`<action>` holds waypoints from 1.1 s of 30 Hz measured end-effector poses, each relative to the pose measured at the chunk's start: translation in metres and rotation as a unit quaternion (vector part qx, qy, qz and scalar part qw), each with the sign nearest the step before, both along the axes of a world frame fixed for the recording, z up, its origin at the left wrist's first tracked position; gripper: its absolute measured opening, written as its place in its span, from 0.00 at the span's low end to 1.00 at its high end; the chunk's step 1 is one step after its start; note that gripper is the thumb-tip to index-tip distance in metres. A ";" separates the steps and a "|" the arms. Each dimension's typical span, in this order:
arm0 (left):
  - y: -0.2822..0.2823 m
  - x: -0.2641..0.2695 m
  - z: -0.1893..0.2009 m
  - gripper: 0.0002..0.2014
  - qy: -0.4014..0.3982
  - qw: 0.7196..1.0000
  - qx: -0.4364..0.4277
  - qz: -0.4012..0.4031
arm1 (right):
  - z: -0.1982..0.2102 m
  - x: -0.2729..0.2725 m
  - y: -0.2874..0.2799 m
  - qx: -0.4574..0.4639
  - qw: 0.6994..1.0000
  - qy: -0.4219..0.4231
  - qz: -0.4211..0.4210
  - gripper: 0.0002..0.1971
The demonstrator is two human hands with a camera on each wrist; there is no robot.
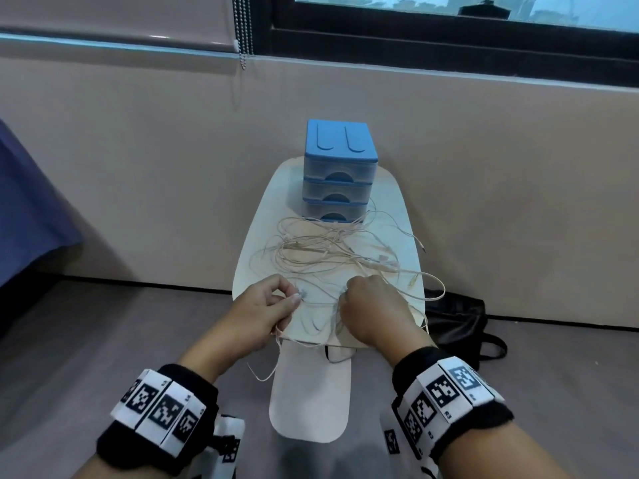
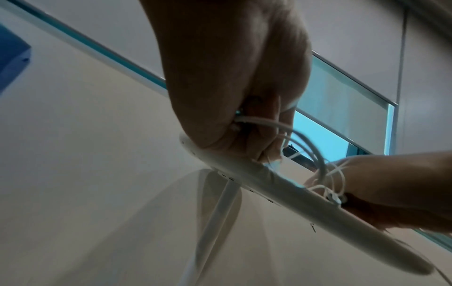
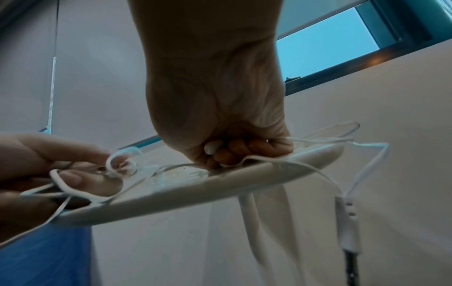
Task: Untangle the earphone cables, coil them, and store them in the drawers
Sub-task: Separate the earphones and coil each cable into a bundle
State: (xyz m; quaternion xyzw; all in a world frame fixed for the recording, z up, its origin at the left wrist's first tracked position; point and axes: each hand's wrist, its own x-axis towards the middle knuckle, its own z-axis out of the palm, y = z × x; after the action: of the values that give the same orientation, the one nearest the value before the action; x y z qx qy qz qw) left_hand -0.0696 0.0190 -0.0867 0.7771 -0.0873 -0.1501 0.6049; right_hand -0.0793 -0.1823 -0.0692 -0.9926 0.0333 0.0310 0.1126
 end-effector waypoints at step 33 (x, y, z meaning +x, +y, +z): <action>0.000 -0.014 0.013 0.04 -0.089 0.990 0.106 0.000 | -0.002 -0.018 -0.037 0.686 0.640 -0.262 -0.227 0.19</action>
State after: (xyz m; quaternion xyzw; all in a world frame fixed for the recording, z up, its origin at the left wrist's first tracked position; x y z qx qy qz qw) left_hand -0.0838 0.0190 -0.0742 0.8473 -0.1239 -0.0885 0.5088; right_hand -0.0971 -0.2197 -0.0713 -0.5587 0.1959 -0.2431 0.7684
